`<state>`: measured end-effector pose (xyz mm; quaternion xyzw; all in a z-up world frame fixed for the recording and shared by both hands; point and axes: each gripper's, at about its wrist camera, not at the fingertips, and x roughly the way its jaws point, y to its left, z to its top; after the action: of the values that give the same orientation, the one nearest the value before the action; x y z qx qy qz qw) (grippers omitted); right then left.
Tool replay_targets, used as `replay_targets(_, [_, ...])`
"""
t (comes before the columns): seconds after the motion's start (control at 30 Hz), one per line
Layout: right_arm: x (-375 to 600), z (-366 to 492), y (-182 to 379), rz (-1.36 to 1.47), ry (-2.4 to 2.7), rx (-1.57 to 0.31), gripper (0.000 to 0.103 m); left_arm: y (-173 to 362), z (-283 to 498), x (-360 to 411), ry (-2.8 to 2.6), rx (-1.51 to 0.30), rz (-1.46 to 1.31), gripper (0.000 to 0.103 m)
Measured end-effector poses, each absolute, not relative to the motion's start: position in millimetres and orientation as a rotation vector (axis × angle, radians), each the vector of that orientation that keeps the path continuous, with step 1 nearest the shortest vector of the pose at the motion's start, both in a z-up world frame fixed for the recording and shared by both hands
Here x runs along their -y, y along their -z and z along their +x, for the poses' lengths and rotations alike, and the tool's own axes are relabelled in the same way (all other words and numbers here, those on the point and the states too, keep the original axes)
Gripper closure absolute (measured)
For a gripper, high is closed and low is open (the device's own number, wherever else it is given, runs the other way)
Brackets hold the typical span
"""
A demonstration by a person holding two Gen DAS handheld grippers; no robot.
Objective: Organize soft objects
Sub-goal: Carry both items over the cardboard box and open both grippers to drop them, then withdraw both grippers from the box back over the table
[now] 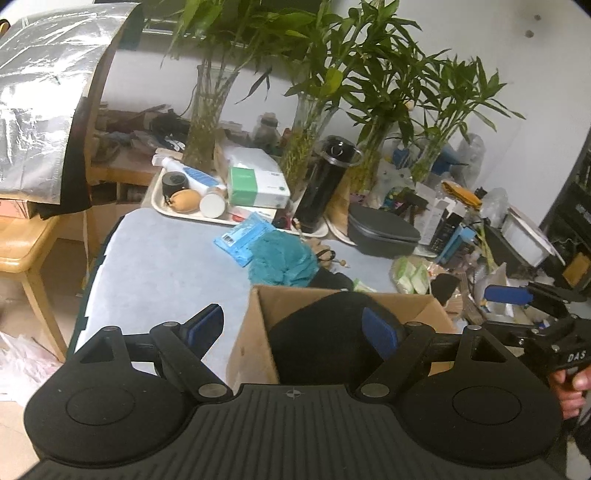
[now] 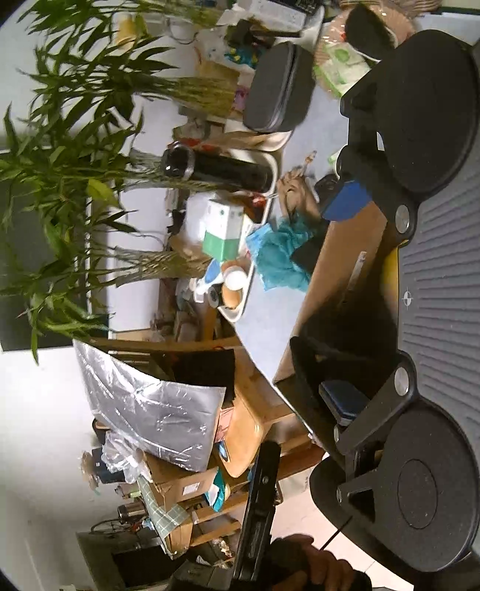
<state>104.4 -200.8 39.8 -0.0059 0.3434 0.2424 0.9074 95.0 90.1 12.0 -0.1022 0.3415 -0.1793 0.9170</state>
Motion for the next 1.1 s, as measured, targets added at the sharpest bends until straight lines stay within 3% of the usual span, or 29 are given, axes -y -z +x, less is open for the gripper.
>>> replay_targets(0.07, [203, 104, -37, -0.021, -0.490, -0.716, 0.000, -11, 95, -91, 0.360, -0.710, -0.194, 0.020])
replay_targets(0.53, [199, 106, -21, 0.013, -0.527, -0.777, 0.000, -6, 96, -85, 0.381, -0.707, -0.154, 0.021])
replay_targets(0.83, [186, 148, -12, 0.308, -0.552, -0.918, 0.001, -6, 98, -86, 0.382, -0.692, -0.168, 0.021])
replay_targets(1.03, [158, 196, 7, 0.445, -0.517, -1.015, 0.008, -5, 97, -101, 0.347, -0.695, -0.202, 0.021])
replay_targets(1.1, [150, 209, 19, 0.461, -0.490, -1.065, 0.018, -5, 96, -106, 0.336, -0.694, -0.209, 0.021])
